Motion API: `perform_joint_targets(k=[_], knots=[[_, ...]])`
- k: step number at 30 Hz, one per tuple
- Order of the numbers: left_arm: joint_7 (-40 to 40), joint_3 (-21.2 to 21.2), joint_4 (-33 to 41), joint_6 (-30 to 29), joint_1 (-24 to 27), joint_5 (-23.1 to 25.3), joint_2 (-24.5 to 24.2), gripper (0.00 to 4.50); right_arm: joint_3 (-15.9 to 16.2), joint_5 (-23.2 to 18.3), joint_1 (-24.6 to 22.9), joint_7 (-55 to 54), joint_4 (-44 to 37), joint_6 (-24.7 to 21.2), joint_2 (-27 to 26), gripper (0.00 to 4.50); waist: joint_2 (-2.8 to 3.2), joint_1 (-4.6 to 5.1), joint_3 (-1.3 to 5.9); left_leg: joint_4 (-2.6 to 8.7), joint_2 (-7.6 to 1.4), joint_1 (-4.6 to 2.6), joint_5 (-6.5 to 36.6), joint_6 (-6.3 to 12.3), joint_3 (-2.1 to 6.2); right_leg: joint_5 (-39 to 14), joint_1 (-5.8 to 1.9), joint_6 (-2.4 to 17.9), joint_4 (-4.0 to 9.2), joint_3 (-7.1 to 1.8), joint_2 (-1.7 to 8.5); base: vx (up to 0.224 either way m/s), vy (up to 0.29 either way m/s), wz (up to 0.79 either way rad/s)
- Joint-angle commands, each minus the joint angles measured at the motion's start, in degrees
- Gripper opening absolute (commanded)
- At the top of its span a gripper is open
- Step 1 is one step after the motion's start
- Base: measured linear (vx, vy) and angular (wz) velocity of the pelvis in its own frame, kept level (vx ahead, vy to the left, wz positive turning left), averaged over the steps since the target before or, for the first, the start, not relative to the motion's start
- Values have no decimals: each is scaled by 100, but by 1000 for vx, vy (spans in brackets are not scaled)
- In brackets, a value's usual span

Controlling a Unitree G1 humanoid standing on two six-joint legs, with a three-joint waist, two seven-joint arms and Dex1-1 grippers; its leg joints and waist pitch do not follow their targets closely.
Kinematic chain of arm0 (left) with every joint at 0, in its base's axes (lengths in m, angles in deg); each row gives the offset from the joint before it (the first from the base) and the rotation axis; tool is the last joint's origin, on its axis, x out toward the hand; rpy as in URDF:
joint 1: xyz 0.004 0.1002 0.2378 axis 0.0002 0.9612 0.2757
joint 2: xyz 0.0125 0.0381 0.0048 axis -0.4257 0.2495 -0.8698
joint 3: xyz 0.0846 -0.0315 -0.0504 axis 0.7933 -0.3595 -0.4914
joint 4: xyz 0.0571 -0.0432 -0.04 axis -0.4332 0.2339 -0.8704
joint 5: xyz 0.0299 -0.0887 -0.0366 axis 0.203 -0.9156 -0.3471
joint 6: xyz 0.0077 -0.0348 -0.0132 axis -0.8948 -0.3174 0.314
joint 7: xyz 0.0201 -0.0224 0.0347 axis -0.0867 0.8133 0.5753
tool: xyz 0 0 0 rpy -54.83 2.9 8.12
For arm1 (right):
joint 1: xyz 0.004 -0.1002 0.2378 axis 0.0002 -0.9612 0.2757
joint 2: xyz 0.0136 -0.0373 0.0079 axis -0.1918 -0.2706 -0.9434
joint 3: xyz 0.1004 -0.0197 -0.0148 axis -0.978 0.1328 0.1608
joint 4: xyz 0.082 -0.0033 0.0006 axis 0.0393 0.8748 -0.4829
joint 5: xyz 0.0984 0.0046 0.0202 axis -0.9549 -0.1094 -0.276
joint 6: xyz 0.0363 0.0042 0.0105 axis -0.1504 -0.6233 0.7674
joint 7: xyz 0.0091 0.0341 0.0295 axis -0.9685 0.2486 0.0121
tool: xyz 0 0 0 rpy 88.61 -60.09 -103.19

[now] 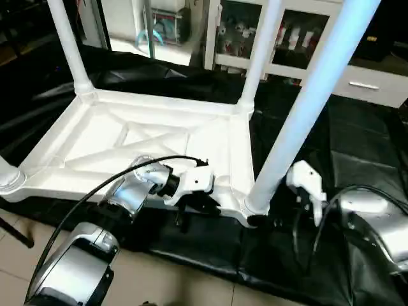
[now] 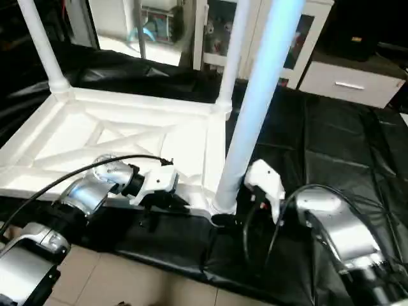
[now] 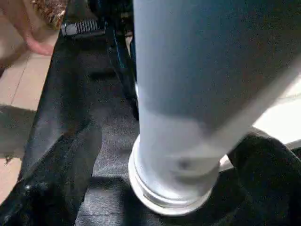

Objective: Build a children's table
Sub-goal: Rotate leg to tighten

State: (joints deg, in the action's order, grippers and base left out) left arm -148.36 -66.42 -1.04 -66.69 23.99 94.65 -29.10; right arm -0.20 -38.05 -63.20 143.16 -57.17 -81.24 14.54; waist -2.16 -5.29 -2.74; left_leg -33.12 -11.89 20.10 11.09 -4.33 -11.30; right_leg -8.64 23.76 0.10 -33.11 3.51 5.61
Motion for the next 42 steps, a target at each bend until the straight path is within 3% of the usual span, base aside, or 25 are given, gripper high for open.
perform_joint_targets(k=[1,7,11,12,14,15,23,25,27,31,32,35,39,42], knots=[[-214,250,88,-36,107,98,33,0,104,54,126,118,41,92,21,444,-1,8,352,385,-155,-32,1234,240,41,-896,-314,1409,265,-204,261,0,0,0],[-270,273,197,-70,134,86,-49,0,191,74,308,404,311,204,59,444,-35,-1,362,368,-168,-44,1196,267,40,-1002,-313,1390,249,-206,263,0,0,0],[-267,287,225,-94,151,116,-94,0,188,73,362,466,439,262,-19,429,-26,-6,369,361,-164,-38,1123,284,38,-899,-315,1433,236,-204,257,0,0,0],[-290,285,243,-123,194,99,-104,0,224,100,372,487,511,302,-61,401,11,1,373,359,-159,-39,1119,275,36,-828,-317,1446,237,-202,245,0,0,0],[-304,303,291,-164,239,88,-99,0,258,100,374,536,573,328,-74,395,47,-7,374,363,-161,-44,1181,249,40,-752,-325,1510,228,-197,247,0,0,0],[-304,303,291,-164,239,88,-99,0,258,100,374,536,573,328,-74,381,29,-9,377,356,-158,-48,1185,252,33,-722,-327,1518,227,-197,239,0,0,0],[-267,343,319,-187,209,107,-62,0,312,157,370,672,716,413,-63,309,51,-19,388,348,-161,-53,1176,272,32,-672,-331,1547,216,-192,232,0,0,0],[-269,335,385,-223,234,88,-54,0,333,170,366,713,742,427,-62,285,23,-15,390,346,-162,-52,1175,282,28,-678,-334,1556,214,-192,231,0,0,0],[-269,331,431,-245,263,79,-57,0,366,196,355,743,747,439,-49,270,40,-25,385,348,-162,-50,1211,283,31,-771,-331,1537,223,-193,236,0,0,0],[-244,351,416,-255,284,113,-59,0,415,200,336,829,756,446,-31,262,44,-28,375,354,-160,-49,1230,280,36,-833,-328,1500,232,-193,235,0,0,0],[-241,343,442,-275,297,99,-62,0,423,215,334,851,794,467,-36,260,2,-24,372,351,-156,-42,1228,287,32,-850,-331,1487,235,-193,235,0,0,0],[-229,335,473,-290,326,82,-69,0,412,259,322,835,897,521,-77,258,22,-28,372,352,-160,-43,1199,303,37,-877,-327,1485,230,-192,242,0,0,0],[-154,235,489,-443,363,-61,18,0,29,89,207,137,1039,348,-485,257,41,-17,356,364,-155,-40,1283,283,32,-939,-319,1481,249,-190,233,0,0,0],[138,104,372,-626,288,-128,236,0,-410,-103,185,-779,1229,46,-995,256,46,38,303,409,-134,-39,1687,142,53,-1697,-298,1285,342,-178,237,0,0,0]])
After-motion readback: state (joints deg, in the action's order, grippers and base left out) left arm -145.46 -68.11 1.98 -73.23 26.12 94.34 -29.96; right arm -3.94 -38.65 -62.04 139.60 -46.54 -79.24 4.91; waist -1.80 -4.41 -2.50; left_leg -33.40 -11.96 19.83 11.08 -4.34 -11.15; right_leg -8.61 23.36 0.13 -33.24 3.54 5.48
